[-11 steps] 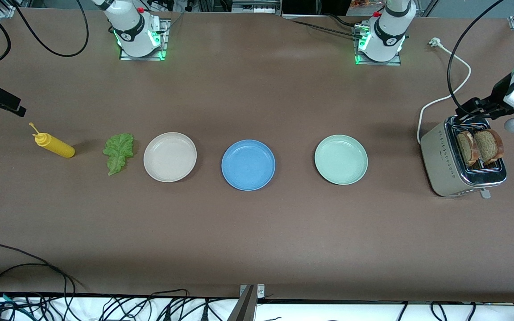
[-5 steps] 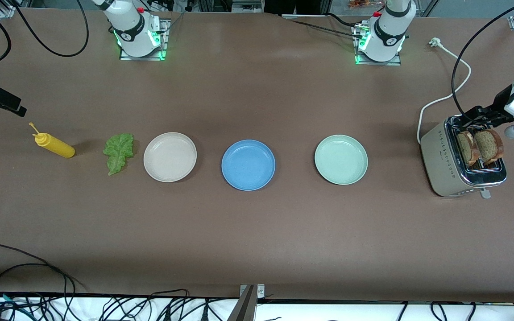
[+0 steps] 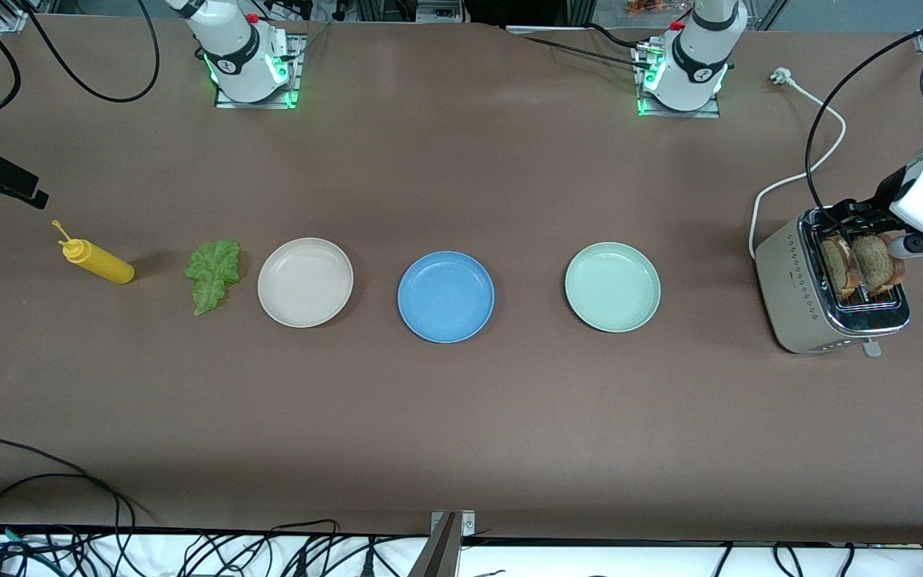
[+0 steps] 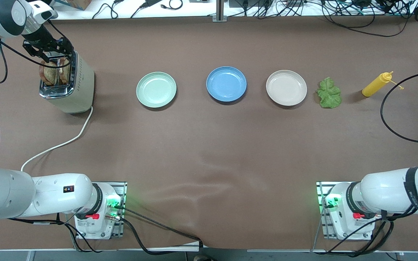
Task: Make sandwich in blue plate with both arms
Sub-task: 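Lower the left gripper over the bread slice in the toaster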
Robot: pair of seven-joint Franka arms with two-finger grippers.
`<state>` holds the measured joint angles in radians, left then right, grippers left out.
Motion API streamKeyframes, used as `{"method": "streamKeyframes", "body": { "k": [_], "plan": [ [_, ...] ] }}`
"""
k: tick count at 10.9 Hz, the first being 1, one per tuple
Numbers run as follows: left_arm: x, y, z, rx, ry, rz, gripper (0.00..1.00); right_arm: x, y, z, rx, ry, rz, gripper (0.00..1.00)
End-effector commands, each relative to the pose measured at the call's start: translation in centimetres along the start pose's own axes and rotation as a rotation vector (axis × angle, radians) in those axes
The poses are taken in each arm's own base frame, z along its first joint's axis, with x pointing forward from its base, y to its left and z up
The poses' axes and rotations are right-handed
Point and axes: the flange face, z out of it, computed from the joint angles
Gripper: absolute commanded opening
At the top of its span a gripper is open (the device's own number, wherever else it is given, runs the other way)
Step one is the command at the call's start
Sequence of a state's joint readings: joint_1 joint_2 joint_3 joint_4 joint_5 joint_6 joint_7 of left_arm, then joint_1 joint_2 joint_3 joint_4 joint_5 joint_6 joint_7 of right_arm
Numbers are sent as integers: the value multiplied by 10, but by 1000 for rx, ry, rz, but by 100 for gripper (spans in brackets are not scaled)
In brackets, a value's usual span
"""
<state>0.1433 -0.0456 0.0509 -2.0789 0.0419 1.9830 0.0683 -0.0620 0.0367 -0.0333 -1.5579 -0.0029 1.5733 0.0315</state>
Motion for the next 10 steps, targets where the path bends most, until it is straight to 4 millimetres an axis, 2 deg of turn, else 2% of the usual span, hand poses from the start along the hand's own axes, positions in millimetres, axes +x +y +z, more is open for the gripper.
{"method": "streamKeyframes", "body": {
  "k": [1, 4, 6, 10],
  "plan": [
    [14, -10, 24, 25, 6, 20, 100, 0, 0, -7, 18, -4, -9, 100],
    [24, -13, 45, 55, -16, 36, 100, 0, 0, -7, 18, -4, -9, 100],
    [27, -22, 53, 58, -13, 25, 100, 0, 0, -7, 18, -4, -9, 100],
    [29, -21, 67, 55, -36, 24, 99, 0, 0, -6, 18, -5, -4, 100]
  ]
}}
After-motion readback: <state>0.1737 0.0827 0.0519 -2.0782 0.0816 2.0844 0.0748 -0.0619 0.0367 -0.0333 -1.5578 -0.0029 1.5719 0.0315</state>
